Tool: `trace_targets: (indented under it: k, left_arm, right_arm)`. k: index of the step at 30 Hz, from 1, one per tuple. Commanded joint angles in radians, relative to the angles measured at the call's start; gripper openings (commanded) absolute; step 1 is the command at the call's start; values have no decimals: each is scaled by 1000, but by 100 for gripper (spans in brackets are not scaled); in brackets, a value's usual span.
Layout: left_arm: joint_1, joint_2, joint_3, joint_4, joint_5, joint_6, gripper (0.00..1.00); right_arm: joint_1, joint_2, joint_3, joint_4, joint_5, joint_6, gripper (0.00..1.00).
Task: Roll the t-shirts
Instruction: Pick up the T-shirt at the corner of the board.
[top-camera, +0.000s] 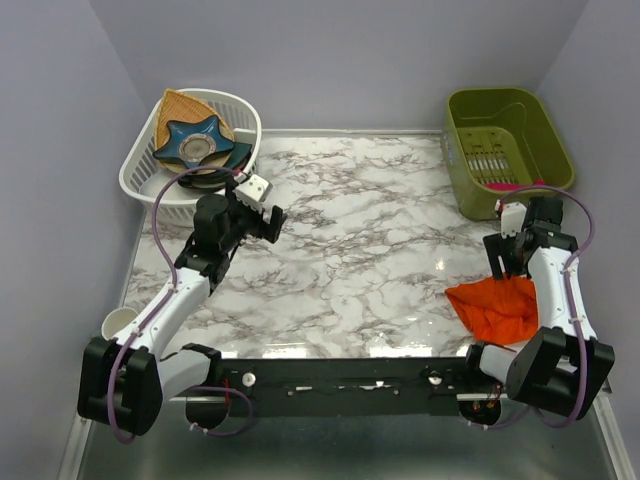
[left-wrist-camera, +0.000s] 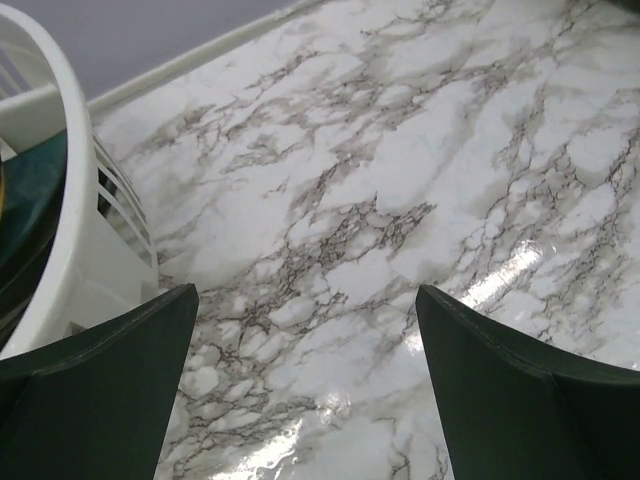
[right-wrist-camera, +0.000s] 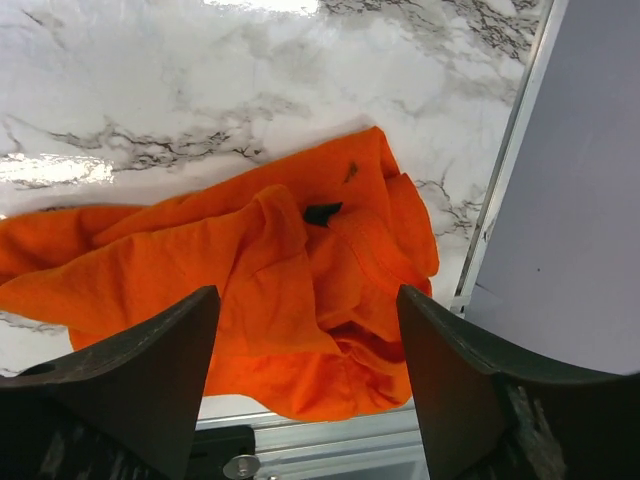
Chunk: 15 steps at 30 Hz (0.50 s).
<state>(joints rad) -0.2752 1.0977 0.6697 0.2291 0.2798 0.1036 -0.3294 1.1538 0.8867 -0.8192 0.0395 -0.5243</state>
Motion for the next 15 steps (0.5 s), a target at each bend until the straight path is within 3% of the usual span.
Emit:
trace_targets:
  k: [1, 8, 13, 15]
  left_arm:
    - [-1, -30, -9, -109, 53, -32, 99]
    - [-1, -4, 141, -359, 90, -19, 99]
    - [-4, 56, 214, -436, 111, 4, 99]
    - [-10, 74, 231, -433, 108, 8, 99]
  right_arm:
    - [-7, 61, 40, -2, 75, -11, 77]
    - [-31, 187, 141, -28, 192, 73, 76]
    - [-150, 231, 164, -69, 157, 58, 59]
    - [-190, 244, 161, -70, 143, 24, 58]
